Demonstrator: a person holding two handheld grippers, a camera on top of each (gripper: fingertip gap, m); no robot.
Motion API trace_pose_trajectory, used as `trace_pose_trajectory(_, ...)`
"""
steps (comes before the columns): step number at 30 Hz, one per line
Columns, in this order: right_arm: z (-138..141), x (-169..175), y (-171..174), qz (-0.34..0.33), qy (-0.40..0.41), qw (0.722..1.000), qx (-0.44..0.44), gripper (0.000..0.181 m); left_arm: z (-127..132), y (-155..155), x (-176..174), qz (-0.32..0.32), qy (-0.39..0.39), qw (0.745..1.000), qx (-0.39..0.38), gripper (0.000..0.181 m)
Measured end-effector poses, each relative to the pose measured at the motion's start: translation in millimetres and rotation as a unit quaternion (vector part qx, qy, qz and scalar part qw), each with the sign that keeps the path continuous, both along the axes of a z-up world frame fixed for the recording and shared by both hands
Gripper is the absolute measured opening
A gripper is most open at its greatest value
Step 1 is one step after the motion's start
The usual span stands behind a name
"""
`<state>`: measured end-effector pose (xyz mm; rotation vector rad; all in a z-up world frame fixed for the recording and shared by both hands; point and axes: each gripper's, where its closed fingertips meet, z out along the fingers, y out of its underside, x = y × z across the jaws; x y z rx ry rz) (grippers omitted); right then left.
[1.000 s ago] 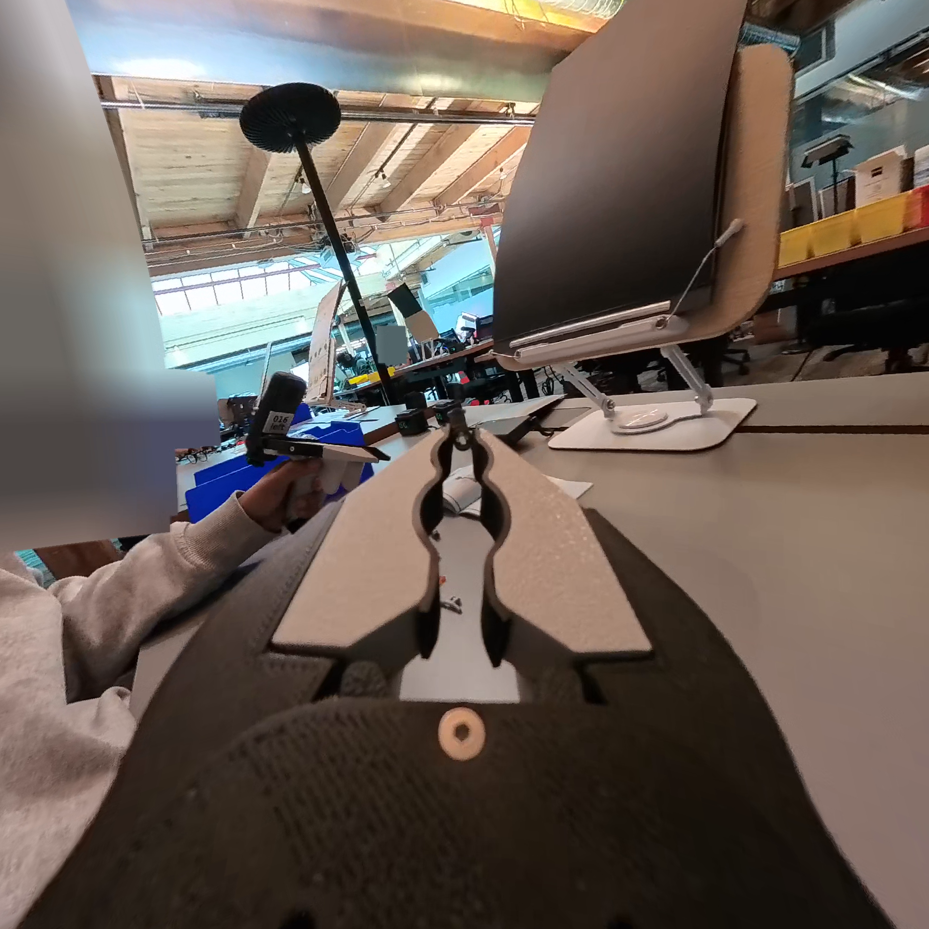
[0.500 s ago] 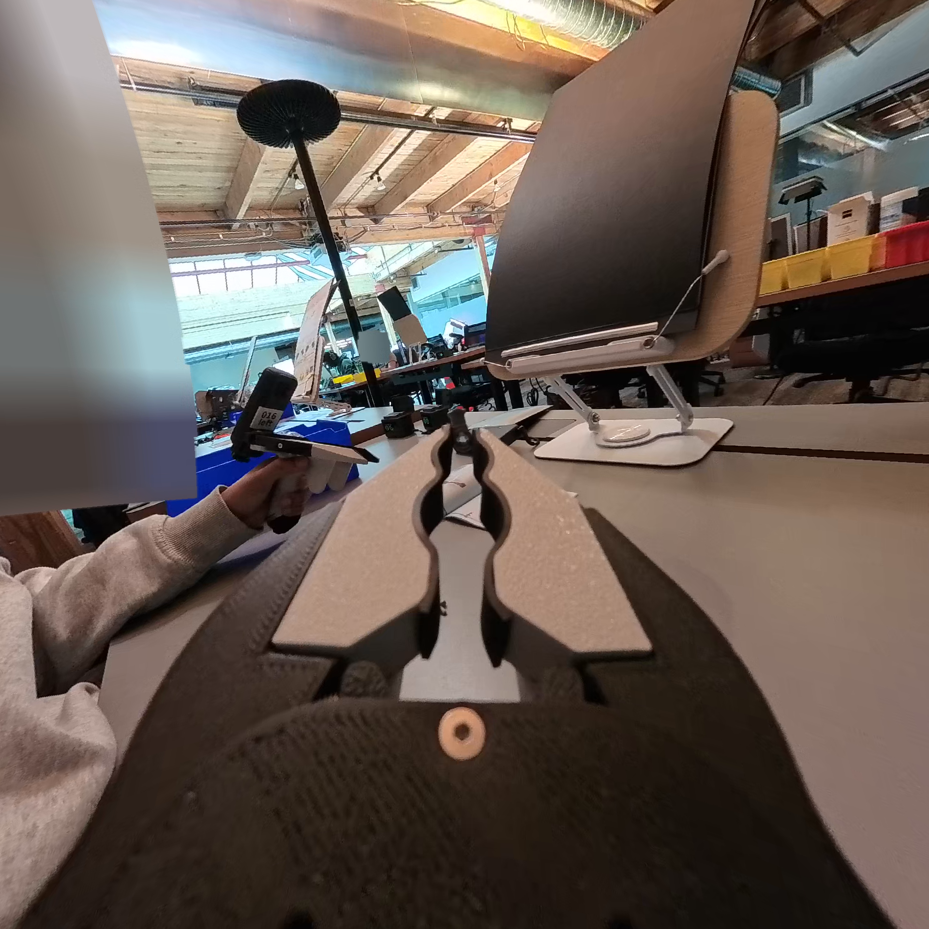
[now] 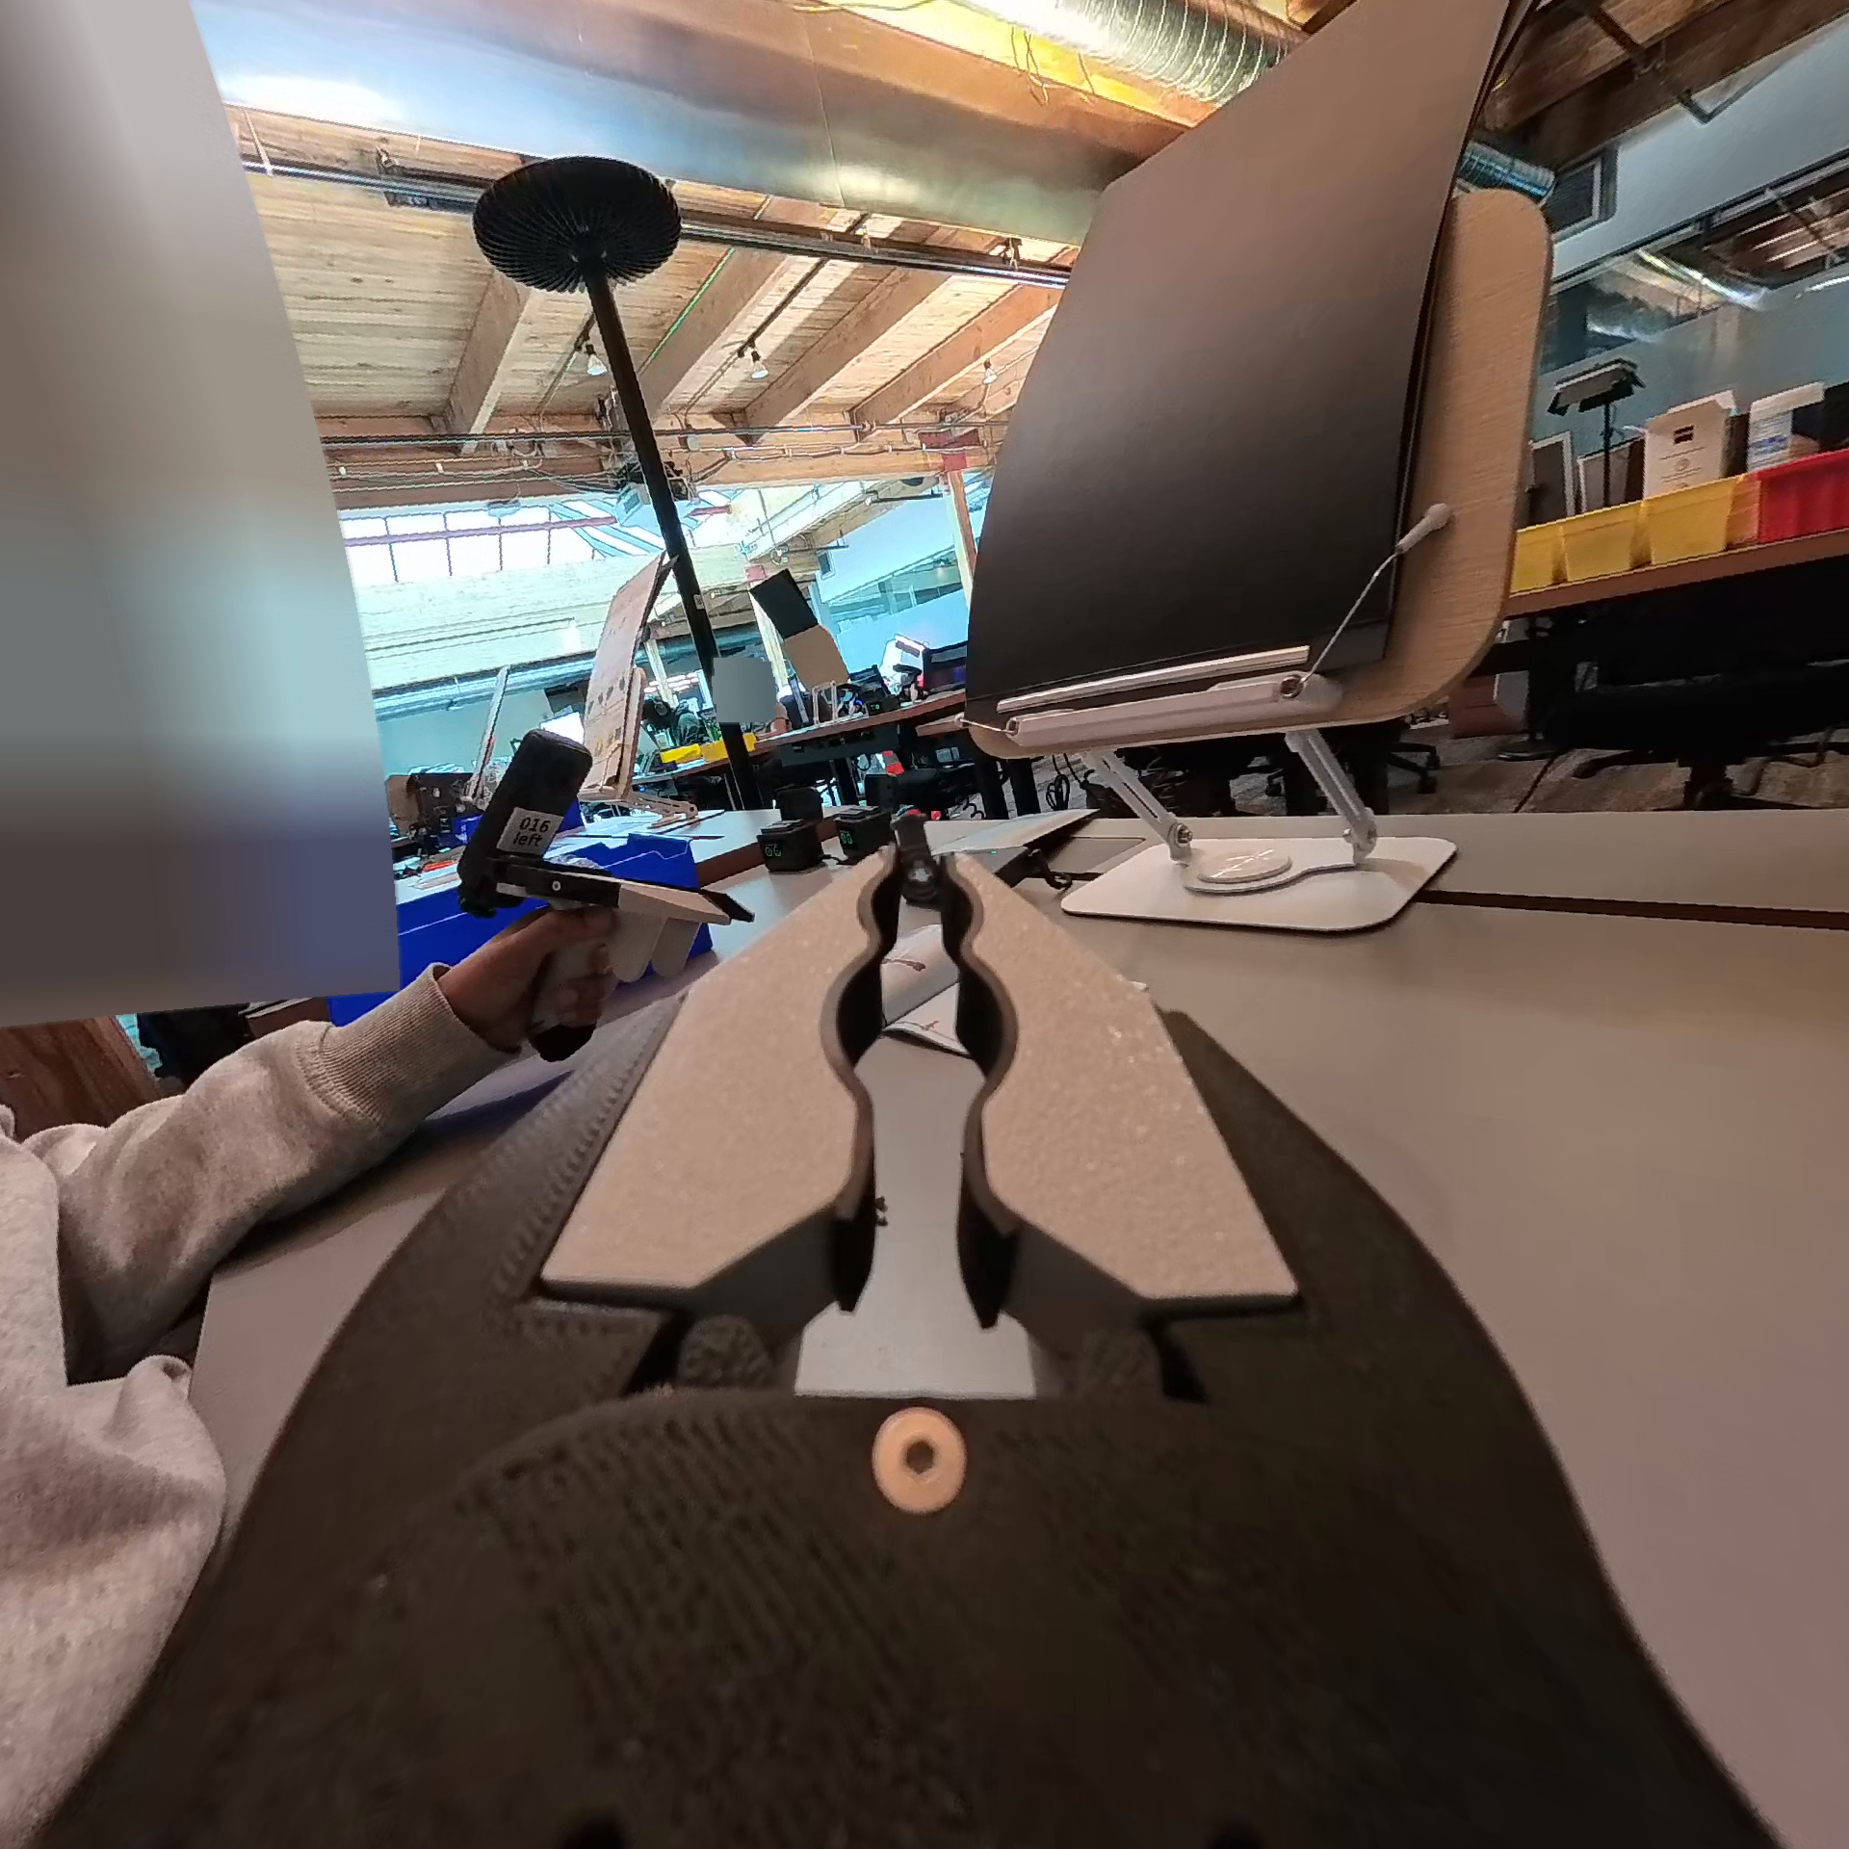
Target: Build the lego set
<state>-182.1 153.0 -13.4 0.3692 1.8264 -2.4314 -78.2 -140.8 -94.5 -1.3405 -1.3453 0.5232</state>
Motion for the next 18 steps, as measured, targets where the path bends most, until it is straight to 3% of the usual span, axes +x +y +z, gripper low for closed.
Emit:
trace_pose_trajectory(11,-1,0,-1,0.0,0.003,1.0,0.003,0.004,0,-1,0,0.004,-0.001,1.0,-0.003,0.024)
trace_pose_trajectory(18,-1,0,-1,-0.001,0.003,1.0,0.003,0.004,4,-37,-1,0.103,0.007,0.995,0.003,0.037)
